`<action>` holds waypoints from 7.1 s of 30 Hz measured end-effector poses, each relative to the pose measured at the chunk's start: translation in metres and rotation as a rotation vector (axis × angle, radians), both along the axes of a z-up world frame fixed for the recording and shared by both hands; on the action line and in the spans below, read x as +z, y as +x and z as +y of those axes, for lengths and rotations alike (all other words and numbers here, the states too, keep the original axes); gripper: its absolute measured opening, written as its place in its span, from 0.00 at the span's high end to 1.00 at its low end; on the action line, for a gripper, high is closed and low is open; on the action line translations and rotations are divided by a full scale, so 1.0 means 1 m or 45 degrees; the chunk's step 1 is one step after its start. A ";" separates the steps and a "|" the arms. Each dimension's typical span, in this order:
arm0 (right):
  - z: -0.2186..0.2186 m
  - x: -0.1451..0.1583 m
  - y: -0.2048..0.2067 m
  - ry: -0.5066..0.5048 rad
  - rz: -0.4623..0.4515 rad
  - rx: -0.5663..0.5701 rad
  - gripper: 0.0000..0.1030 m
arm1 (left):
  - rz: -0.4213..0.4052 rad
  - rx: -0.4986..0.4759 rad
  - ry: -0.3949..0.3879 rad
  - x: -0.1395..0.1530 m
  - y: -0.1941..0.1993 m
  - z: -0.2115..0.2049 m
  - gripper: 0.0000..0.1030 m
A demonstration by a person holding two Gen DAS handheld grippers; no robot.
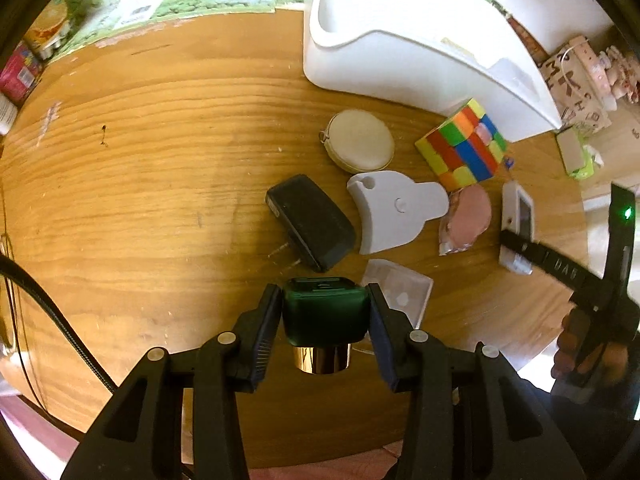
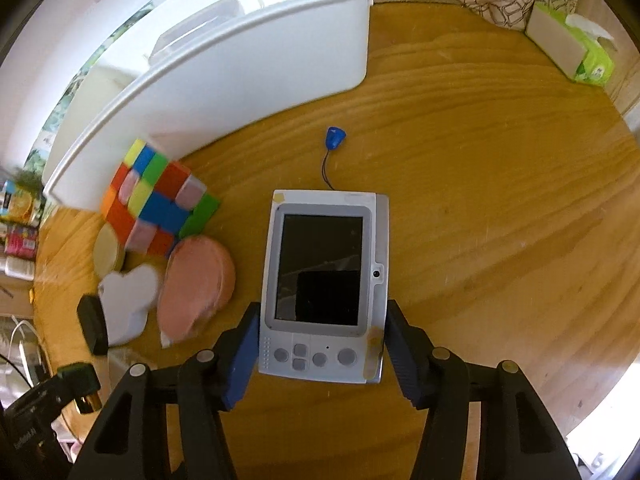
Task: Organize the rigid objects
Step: 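Lift and carry bottle with left tool while right tool carries game device to basket, then open left tool to drop bottle in basket while right tool releases game device, then withdraw both open tools from the basket back over the desk, then grasp black charger plug with left tool while right tool grasps clear plastic box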
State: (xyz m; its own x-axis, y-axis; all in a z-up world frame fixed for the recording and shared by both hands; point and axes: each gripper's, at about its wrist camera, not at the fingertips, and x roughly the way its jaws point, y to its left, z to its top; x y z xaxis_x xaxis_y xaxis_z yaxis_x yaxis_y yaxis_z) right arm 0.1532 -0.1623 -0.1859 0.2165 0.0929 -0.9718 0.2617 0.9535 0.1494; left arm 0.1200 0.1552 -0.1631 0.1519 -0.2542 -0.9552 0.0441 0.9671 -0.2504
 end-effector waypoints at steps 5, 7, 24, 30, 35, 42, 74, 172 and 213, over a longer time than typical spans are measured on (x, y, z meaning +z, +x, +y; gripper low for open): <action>-0.002 0.000 -0.026 0.069 0.029 0.035 0.43 | -0.029 0.067 -0.044 0.004 -0.022 0.000 0.56; -0.005 0.000 -0.033 0.080 0.040 0.048 0.43 | -0.044 0.093 -0.063 0.005 -0.030 0.003 0.56; -0.031 0.006 -0.118 0.082 0.080 0.211 0.43 | -0.133 0.308 -0.289 0.010 -0.095 -0.043 0.56; -0.034 0.021 -0.107 0.112 0.067 0.262 0.43 | -0.198 0.386 -0.302 0.024 -0.096 -0.043 0.56; -0.042 0.034 -0.100 0.150 0.006 0.265 0.43 | -0.267 0.416 -0.300 0.040 -0.089 -0.042 0.56; -0.049 0.070 -0.089 0.160 -0.095 0.312 0.43 | -0.357 0.440 -0.289 0.065 -0.070 -0.040 0.56; -0.062 0.167 0.061 0.239 -0.448 0.339 0.43 | -0.721 0.375 -0.233 0.149 0.034 -0.048 0.55; 0.008 0.196 -0.043 0.191 -0.973 0.509 0.18 | -1.059 0.111 0.012 0.180 -0.053 -0.061 0.19; 0.107 0.094 -0.133 -0.071 -0.941 0.346 0.18 | -0.408 -0.214 -0.084 0.073 0.015 0.004 0.19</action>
